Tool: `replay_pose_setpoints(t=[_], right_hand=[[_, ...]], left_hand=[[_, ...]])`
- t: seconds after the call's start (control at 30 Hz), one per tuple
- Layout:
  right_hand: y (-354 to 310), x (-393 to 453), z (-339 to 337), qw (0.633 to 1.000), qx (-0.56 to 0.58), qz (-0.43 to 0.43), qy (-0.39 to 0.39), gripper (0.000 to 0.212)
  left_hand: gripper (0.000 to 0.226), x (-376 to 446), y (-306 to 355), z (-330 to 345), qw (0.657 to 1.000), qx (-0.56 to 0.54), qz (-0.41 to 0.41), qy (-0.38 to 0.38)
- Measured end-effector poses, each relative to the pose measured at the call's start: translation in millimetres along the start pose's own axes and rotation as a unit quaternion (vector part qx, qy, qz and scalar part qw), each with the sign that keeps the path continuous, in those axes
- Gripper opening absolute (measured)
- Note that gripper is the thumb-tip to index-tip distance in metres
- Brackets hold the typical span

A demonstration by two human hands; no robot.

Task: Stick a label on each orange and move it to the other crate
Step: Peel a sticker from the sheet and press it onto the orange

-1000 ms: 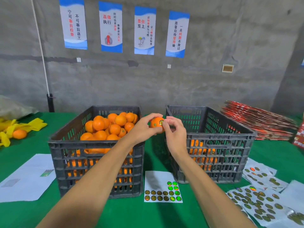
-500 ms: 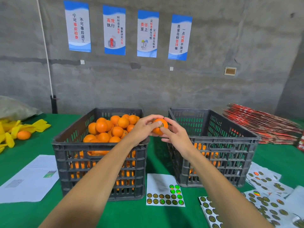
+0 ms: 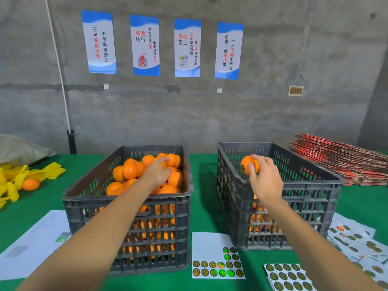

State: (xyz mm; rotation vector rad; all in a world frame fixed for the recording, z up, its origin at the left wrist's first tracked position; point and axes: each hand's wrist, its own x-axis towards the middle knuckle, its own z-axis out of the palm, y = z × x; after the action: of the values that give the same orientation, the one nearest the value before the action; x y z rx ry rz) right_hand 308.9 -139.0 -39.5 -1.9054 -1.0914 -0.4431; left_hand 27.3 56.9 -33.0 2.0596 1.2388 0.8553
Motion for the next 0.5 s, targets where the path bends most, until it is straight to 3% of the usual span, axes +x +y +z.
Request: replay_pose_setpoints(t=[0.07,0.2,0.5], right_hand=[[3.1,9.1,2.1,1.000,-0.005,0.030,0.008,0.036],[-0.9,25.7,8.4,0.998,-0.037,0.025,-0.047,0.048],[-33.8,53.4,46.0,0.985,-0.076,-0.102,-0.120,0.060]], left_hand=[[0.056,12.9,-19.6,-15.6,0.995,0.097,-0.010,-0.004],[0.066,36.8,-44.5,-36.2,0.975,0.223,-0.027,-0.002],[0.084,72.4,-75.4,-52.0,0.939,0.333,-0.084,-0.001]])
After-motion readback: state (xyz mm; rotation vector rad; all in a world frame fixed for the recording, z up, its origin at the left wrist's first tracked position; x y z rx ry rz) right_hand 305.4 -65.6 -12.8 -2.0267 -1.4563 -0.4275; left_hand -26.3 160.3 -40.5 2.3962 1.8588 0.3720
